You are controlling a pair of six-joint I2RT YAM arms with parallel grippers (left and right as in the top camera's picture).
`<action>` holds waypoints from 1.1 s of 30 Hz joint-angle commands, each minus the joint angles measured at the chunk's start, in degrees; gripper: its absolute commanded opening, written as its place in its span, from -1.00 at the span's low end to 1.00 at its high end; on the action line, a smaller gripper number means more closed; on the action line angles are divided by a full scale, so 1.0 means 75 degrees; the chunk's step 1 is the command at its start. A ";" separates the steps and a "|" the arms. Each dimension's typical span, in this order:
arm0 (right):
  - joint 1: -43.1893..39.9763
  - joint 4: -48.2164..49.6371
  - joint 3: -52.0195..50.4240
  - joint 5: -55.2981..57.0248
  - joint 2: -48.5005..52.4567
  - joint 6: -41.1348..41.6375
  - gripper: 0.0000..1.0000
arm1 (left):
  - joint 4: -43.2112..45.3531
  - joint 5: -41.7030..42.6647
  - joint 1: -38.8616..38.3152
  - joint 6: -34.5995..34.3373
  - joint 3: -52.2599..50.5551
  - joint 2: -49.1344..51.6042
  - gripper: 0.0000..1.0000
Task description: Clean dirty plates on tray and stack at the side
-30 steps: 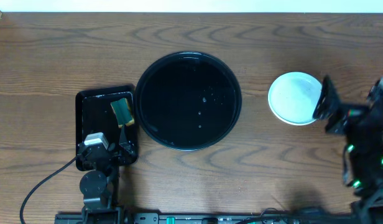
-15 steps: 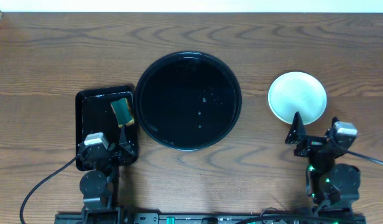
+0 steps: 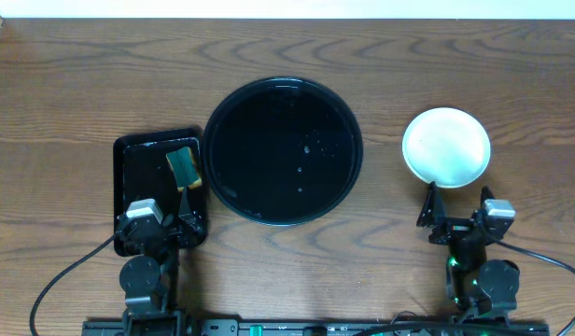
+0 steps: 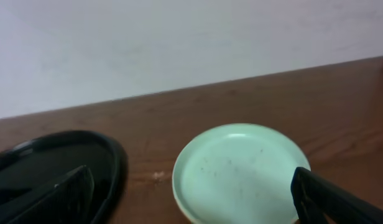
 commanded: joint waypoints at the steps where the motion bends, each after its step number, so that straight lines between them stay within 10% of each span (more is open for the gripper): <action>1: 0.0079 -0.0082 -0.0070 -0.0431 -0.0265 -0.0589 0.99 | -0.0306 -0.0122 -0.0023 0.0064 -0.0131 -0.0006 0.82; 33: 0.0251 -0.0758 -0.0067 -0.0901 -0.0353 -0.1498 0.98 | -0.0306 -0.0122 -0.0023 0.0064 -0.0131 -0.0006 0.82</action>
